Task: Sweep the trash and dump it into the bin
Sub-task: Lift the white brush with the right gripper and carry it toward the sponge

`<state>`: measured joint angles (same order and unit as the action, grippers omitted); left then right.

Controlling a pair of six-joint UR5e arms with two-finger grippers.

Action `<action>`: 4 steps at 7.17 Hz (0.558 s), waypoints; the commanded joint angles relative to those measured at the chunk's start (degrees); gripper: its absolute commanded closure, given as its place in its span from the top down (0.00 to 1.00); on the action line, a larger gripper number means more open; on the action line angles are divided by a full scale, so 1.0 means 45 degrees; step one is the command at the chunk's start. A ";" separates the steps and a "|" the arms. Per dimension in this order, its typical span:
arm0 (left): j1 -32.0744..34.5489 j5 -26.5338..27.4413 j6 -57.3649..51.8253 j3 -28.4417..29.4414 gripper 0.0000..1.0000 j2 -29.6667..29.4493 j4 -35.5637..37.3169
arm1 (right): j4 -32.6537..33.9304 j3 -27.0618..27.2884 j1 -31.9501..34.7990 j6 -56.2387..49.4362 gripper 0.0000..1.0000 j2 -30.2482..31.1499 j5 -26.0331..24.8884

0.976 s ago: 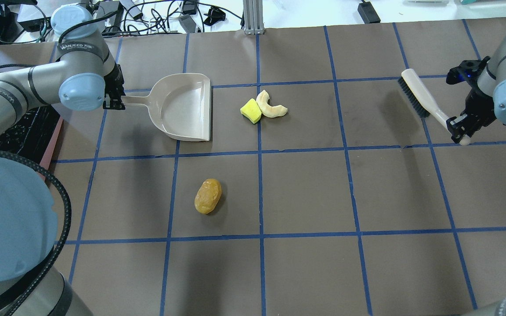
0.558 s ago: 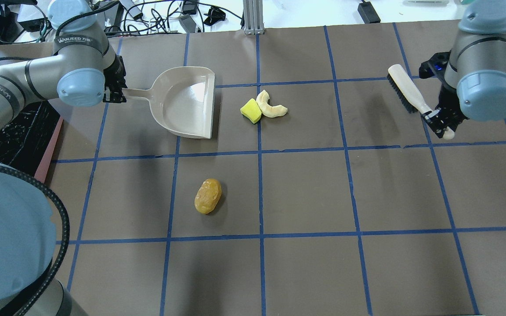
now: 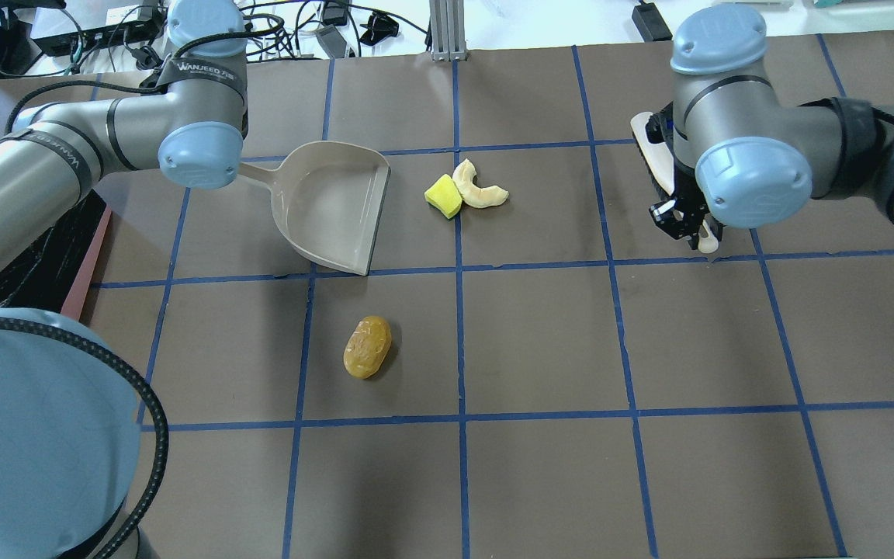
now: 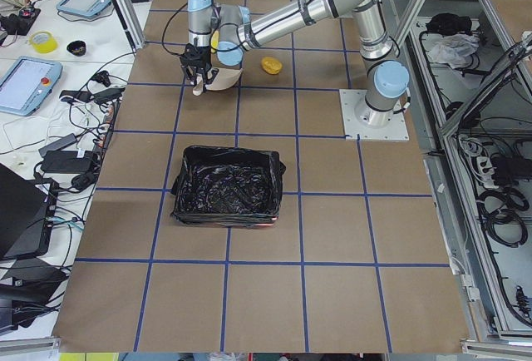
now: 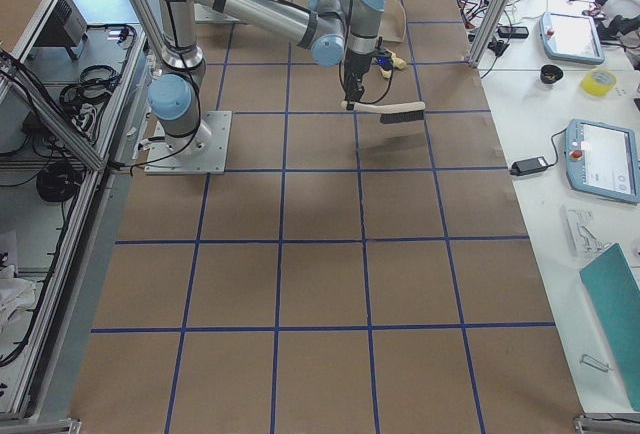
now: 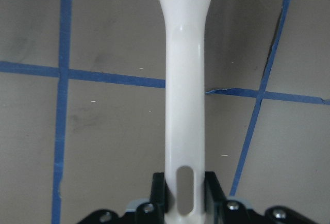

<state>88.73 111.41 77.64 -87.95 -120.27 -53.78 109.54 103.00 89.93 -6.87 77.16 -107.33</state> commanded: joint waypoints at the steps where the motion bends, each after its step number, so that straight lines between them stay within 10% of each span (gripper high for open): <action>1: 0.0048 0.0163 0.0226 0.0404 0.00 -0.0478 0.0055 | -0.0163 -0.0056 0.1201 0.2647 0.01 -0.0193 0.0391; 4: 0.0048 0.0202 0.0989 0.0737 0.00 -0.0948 0.0114 | -0.0202 -0.0600 0.1714 0.5093 0.01 -0.0720 0.3705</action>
<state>88.92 112.20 81.45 -84.86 -123.90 -53.35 108.90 101.64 97.12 11.69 74.95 -96.74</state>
